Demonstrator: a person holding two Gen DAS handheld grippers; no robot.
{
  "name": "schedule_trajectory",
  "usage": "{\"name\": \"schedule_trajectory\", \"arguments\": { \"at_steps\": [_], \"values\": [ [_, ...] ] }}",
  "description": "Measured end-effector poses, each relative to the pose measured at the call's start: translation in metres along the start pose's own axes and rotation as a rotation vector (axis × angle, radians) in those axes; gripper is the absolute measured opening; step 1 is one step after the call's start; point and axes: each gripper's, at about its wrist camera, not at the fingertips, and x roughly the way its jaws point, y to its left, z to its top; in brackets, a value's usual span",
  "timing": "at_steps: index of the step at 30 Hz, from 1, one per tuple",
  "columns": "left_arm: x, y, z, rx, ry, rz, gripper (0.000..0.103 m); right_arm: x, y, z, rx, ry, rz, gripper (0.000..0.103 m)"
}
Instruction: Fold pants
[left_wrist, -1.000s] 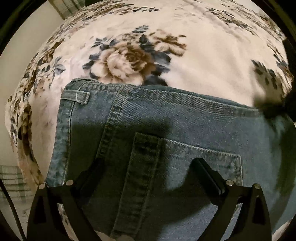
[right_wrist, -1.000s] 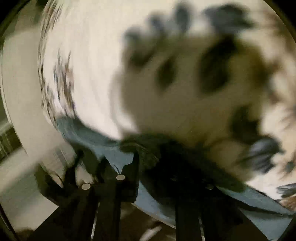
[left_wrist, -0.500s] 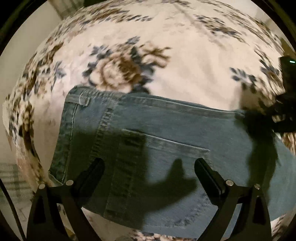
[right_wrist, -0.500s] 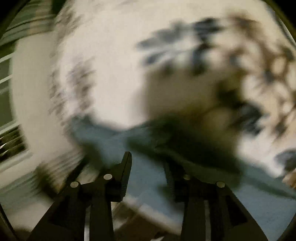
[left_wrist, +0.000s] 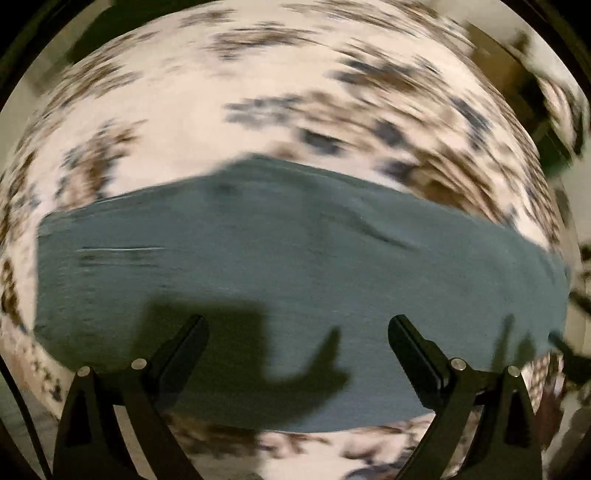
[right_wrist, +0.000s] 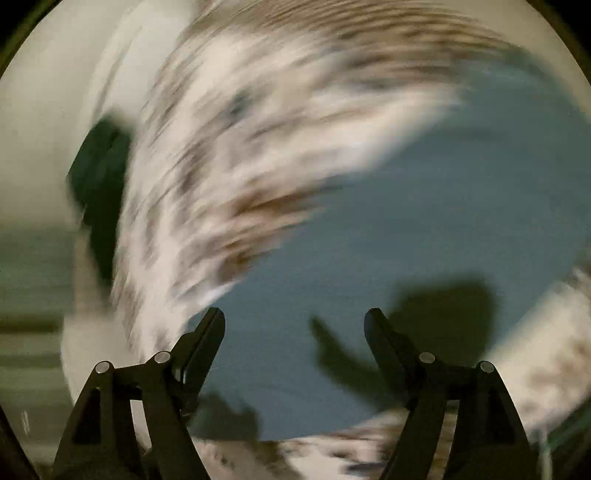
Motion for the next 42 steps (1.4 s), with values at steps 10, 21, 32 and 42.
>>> {"name": "schedule_trajectory", "arguments": {
  "at_steps": [10, 21, 32, 42],
  "values": [
    [0.070, -0.121, -0.009, 0.178, 0.125, -0.037, 0.099, 0.002, -0.194, 0.070, 0.318, -0.183, 0.295, 0.081],
    [0.090, -0.122, 0.011, 0.165, 0.190, -0.003, 0.103, -0.010, -0.148, 0.094, 0.130, -0.219, 0.406, 0.058],
    [0.093, -0.124, 0.013, 0.163, 0.188, 0.000, 0.103, -0.029, -0.136, 0.116, 0.100, -0.252, 0.527, 0.039],
    [0.096, -0.123, 0.011, 0.155, 0.187, 0.017, 0.103, 0.021, -0.142, 0.145, 0.216, -0.194, 0.382, 0.025]
  ]
}}
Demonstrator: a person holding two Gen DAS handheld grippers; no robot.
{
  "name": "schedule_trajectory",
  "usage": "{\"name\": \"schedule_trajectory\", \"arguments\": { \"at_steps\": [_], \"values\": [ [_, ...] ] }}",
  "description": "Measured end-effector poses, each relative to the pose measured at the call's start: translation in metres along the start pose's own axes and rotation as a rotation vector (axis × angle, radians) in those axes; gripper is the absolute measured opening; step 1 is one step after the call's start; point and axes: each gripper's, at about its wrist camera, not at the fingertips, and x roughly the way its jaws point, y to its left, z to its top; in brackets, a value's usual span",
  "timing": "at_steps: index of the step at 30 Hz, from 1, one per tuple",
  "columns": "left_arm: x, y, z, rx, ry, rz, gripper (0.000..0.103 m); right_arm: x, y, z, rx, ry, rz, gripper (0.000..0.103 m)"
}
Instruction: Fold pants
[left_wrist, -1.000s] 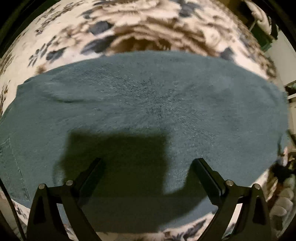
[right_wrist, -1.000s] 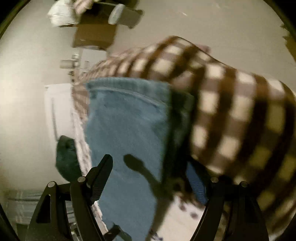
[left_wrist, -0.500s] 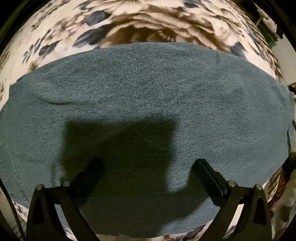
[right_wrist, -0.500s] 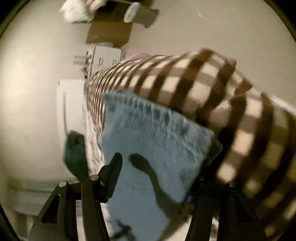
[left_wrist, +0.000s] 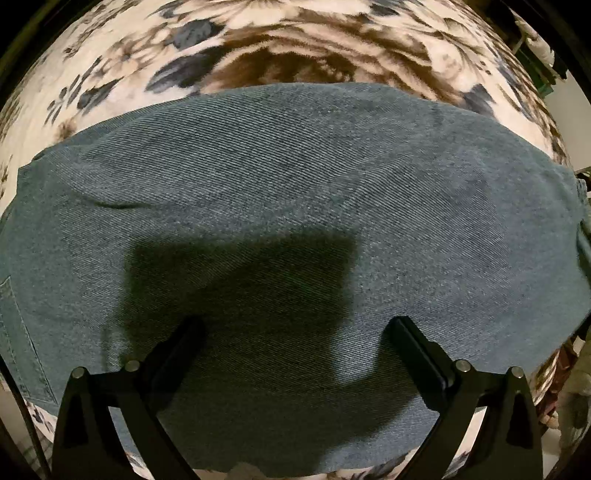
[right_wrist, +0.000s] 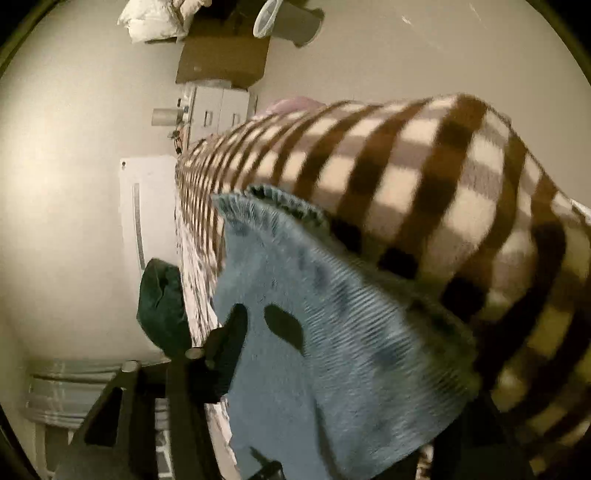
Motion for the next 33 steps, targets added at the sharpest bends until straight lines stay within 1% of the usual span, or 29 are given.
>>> {"name": "schedule_trajectory", "arguments": {
  "at_steps": [1, 2, 5, 7, 8, 10, 11, 13, 15, 16, 17, 18, 20, 21, 22, 23, 25, 26, 28, 29, 30, 31, 32, 33],
  "values": [
    [0.000, -0.001, 0.001, 0.001, -0.001, 0.006, 0.103, -0.002, 0.005, -0.003, -0.020, -0.008, -0.009, 0.013],
    [0.002, -0.001, 0.001, 0.001, -0.006, 0.008, 0.103, -0.006, 0.011, -0.005, -0.034, -0.022, -0.009, 0.012],
    [0.003, -0.004, 0.010, -0.016, 0.032, 0.013, 0.103, -0.020, 0.035, -0.014, -0.101, -0.056, -0.037, 0.010],
    [0.000, -0.004, 0.013, -0.028, 0.022, 0.001, 0.103, -0.028, 0.060, -0.021, -0.153, -0.067, -0.055, 0.009],
    [-0.004, -0.002, 0.013, -0.039, 0.014, -0.014, 0.103, -0.027, 0.080, -0.024, -0.189, -0.072, -0.065, 0.009],
    [-0.015, 0.005, 0.012, -0.067, -0.006, -0.048, 0.103, -0.039, 0.105, -0.032, -0.261, -0.071, -0.092, 0.009],
    [-0.023, 0.011, 0.011, -0.089, -0.023, -0.064, 0.103, -0.040, 0.126, -0.041, -0.308, -0.067, -0.104, 0.009],
    [-0.038, 0.026, 0.007, -0.129, -0.051, -0.090, 0.103, -0.040, 0.155, -0.061, -0.402, -0.052, -0.141, 0.009],
    [-0.055, 0.049, 0.000, -0.177, -0.079, -0.109, 0.103, -0.031, 0.189, -0.090, -0.507, -0.032, -0.180, 0.009],
    [-0.063, 0.063, -0.004, -0.201, -0.094, -0.120, 0.103, -0.027, 0.199, -0.110, -0.558, -0.016, -0.193, 0.009],
    [-0.072, 0.081, -0.011, -0.229, -0.107, -0.127, 0.103, -0.021, 0.210, -0.137, -0.612, 0.005, -0.207, 0.009],
    [-0.077, 0.095, -0.017, -0.248, -0.114, -0.126, 0.103, -0.010, 0.219, -0.156, -0.651, 0.027, -0.218, 0.009],
    [-0.088, 0.133, -0.033, -0.297, -0.128, -0.124, 0.103, 0.021, 0.233, -0.208, -0.728, 0.102, -0.226, 0.009],
    [-0.092, 0.154, -0.042, -0.323, -0.133, -0.118, 0.103, 0.037, 0.236, -0.230, -0.752, 0.136, -0.226, 0.009],
    [-0.095, 0.162, -0.052, -0.341, -0.137, -0.112, 0.103, 0.057, 0.239, -0.255, -0.785, 0.180, -0.228, 0.009],
    [-0.098, 0.182, -0.057, -0.366, -0.143, -0.102, 0.103, 0.079, 0.236, -0.286, -0.822, 0.227, -0.236, 0.009],
    [-0.103, 0.215, -0.066, -0.399, -0.148, -0.076, 0.103, 0.113, 0.231, -0.336, -0.880, 0.315, -0.253, 0.009],
    [-0.103, 0.230, -0.070, -0.410, -0.149, -0.060, 0.103, 0.133, 0.224, -0.366, -0.925, 0.364, -0.280, 0.009],
    [-0.102, 0.254, -0.075, -0.426, -0.150, -0.033, 0.103, 0.161, 0.214, -0.406, -0.988, 0.448, -0.336, 0.010],
    [-0.101, 0.265, -0.078, -0.436, -0.152, -0.031, 0.103, 0.175, 0.202, -0.425, -1.018, 0.493, -0.394, 0.016],
    [-0.101, 0.275, -0.079, -0.445, -0.154, -0.040, 0.103, 0.186, 0.197, -0.435, -1.048, 0.517, -0.450, 0.019],
    [-0.098, 0.281, -0.078, -0.458, -0.156, -0.062, 0.103, 0.189, 0.193, -0.441, -1.064, 0.539, -0.466, 0.027],
    [-0.098, 0.285, -0.076, -0.464, -0.158, -0.084, 0.103, 0.189, 0.195, -0.445, -1.074, 0.570, -0.450, 0.045],
    [-0.097, 0.286, -0.072, -0.472, -0.162, -0.123, 0.103, 0.187, 0.196, -0.445, -1.055, 0.620, -0.414, 0.061]
  ]
}}
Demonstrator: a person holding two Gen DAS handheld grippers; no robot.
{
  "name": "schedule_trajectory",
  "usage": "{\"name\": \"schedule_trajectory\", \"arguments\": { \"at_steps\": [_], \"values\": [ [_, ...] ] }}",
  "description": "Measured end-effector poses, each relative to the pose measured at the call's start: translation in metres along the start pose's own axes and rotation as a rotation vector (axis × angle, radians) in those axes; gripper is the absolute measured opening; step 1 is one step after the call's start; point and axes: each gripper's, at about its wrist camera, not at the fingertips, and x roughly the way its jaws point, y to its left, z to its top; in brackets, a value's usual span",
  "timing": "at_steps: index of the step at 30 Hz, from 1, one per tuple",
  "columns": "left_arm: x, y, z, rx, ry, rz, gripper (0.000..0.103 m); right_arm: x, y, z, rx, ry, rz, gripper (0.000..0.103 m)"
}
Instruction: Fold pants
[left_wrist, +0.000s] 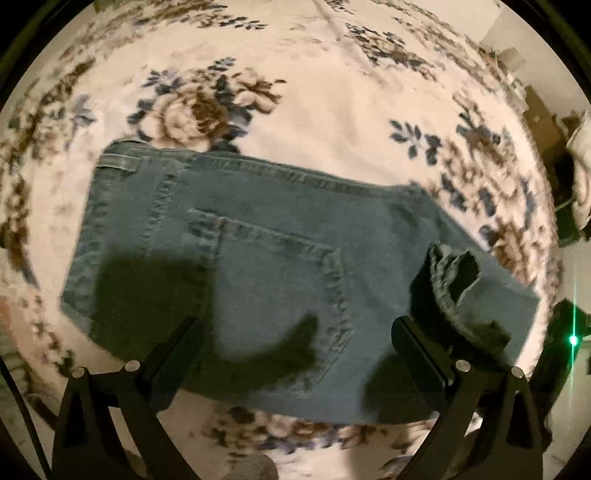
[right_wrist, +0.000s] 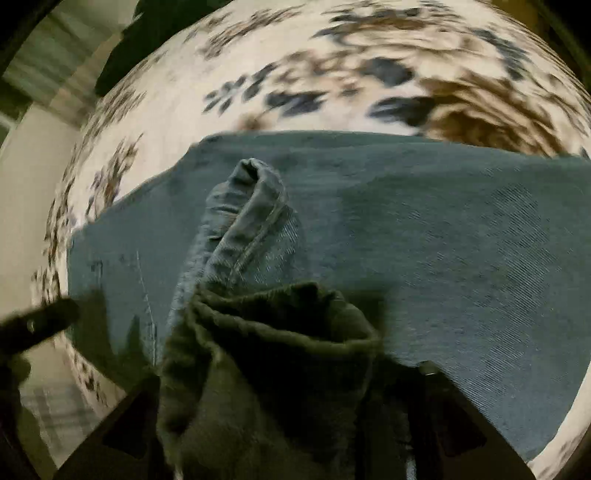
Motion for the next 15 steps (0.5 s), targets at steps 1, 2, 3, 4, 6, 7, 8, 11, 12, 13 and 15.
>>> {"name": "schedule_trajectory", "arguments": {
  "at_steps": [1, 2, 3, 4, 6, 7, 8, 11, 12, 13, 15],
  "values": [
    [-0.001, 0.002, 0.001, -0.007, 0.006, -0.026, 0.103, -0.005, -0.002, 0.002, 0.009, 0.024, 0.051, 0.096],
    [0.004, -0.003, 0.005, -0.025, 0.022, -0.075, 0.103, -0.019, -0.004, 0.002, 0.021, 0.024, 0.097, 0.100],
    [0.007, -0.007, 0.007, -0.039, 0.036, -0.114, 0.103, -0.031, -0.005, 0.000, 0.025, 0.022, 0.133, 0.100],
    [0.011, -0.011, 0.008, -0.050, 0.056, -0.157, 0.103, -0.045, -0.007, -0.004, 0.029, 0.021, 0.161, 0.100],
    [0.025, -0.024, 0.009, -0.051, 0.109, -0.228, 0.103, -0.069, -0.021, -0.013, 0.070, 0.009, 0.172, 0.100],
    [0.033, -0.031, 0.010, -0.040, 0.132, -0.250, 0.103, -0.080, -0.033, -0.016, 0.107, 0.005, 0.169, 0.100],
    [0.042, -0.041, 0.010, -0.022, 0.147, -0.250, 0.103, -0.090, -0.049, -0.015, 0.154, 0.010, 0.148, 0.100],
    [0.062, -0.073, 0.011, 0.062, 0.155, -0.240, 0.103, -0.104, -0.095, -0.025, 0.262, 0.007, 0.057, 0.100],
    [0.065, -0.080, 0.011, 0.087, 0.149, -0.238, 0.103, -0.107, -0.109, -0.028, 0.298, 0.008, 0.025, 0.100],
    [0.067, -0.089, 0.011, 0.124, 0.136, -0.222, 0.097, -0.109, -0.128, -0.033, 0.356, 0.007, -0.010, 0.100],
    [0.071, -0.109, 0.011, 0.208, 0.077, -0.162, 0.050, -0.111, -0.153, -0.036, 0.433, -0.010, -0.029, 0.100]
  ]
}}
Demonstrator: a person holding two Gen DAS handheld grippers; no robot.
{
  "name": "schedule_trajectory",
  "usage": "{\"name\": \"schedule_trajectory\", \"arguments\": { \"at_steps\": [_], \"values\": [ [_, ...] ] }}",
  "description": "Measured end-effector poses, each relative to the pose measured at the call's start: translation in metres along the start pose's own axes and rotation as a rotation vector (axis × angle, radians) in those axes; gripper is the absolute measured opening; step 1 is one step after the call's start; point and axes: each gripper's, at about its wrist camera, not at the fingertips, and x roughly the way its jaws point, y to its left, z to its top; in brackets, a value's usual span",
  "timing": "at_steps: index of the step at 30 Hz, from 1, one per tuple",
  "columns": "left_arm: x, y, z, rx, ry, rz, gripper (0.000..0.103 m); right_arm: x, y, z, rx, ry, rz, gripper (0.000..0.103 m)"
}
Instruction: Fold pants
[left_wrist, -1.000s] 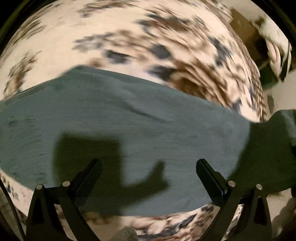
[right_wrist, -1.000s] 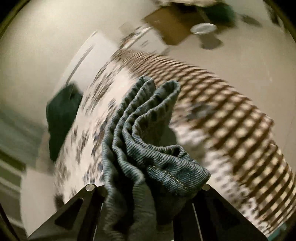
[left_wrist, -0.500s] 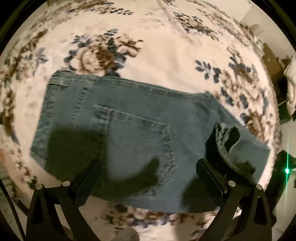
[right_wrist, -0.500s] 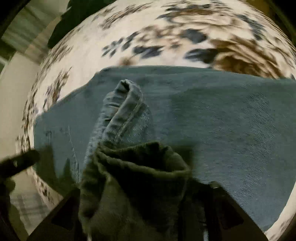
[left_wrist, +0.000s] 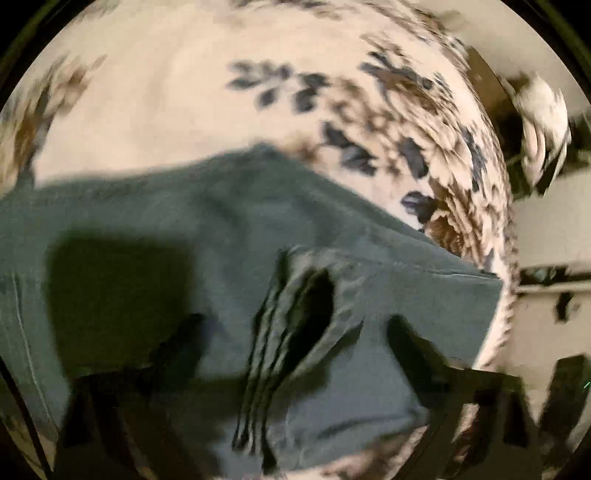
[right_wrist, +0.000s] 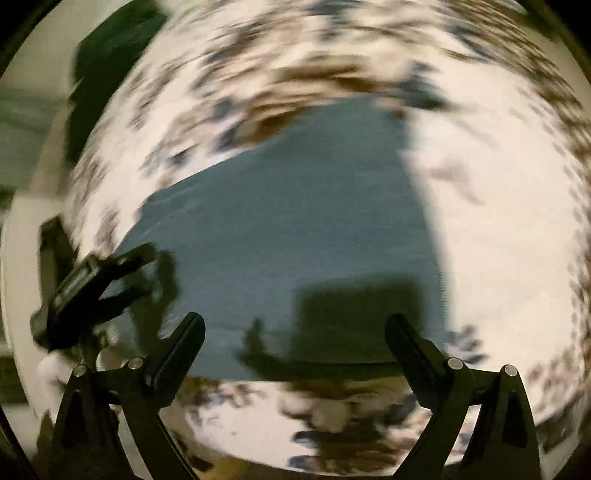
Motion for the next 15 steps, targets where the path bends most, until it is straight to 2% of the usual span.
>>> {"name": "schedule_trajectory", "arguments": {
  "at_steps": [1, 3, 5, 8, 11, 13, 14, 15],
  "values": [
    [0.002, -0.001, 0.000, 0.013, -0.002, 0.019, 0.030, -0.001, -0.010, 0.002, 0.036, -0.012, -0.001, 0.100],
    [0.009, 0.008, -0.001, -0.017, -0.005, 0.028, 0.025, -0.001, -0.025, 0.005, 0.092, -0.024, -0.002, 0.100],
    [0.015, 0.016, -0.007, -0.014, -0.018, 0.032, 0.025, 0.001, -0.031, 0.007, 0.124, -0.025, -0.002, 0.100],
    [0.013, 0.015, -0.012, 0.001, -0.041, 0.044, 0.026, 0.008, -0.025, 0.011, 0.114, -0.016, -0.018, 0.100],
    [-0.003, 0.014, -0.010, -0.050, -0.033, 0.035, 0.030, 0.003, -0.007, 0.013, 0.077, -0.015, -0.034, 0.100],
    [-0.026, 0.020, -0.017, -0.112, -0.080, -0.005, 0.032, 0.001, 0.006, 0.014, 0.047, -0.016, -0.034, 0.100],
    [-0.045, 0.027, -0.024, -0.159, -0.129, -0.024, 0.038, 0.000, 0.015, 0.014, 0.029, -0.015, -0.039, 0.100],
    [-0.059, 0.035, -0.031, -0.198, -0.166, -0.027, 0.062, -0.001, 0.021, 0.014, 0.014, -0.013, -0.040, 0.100]
  ]
}}
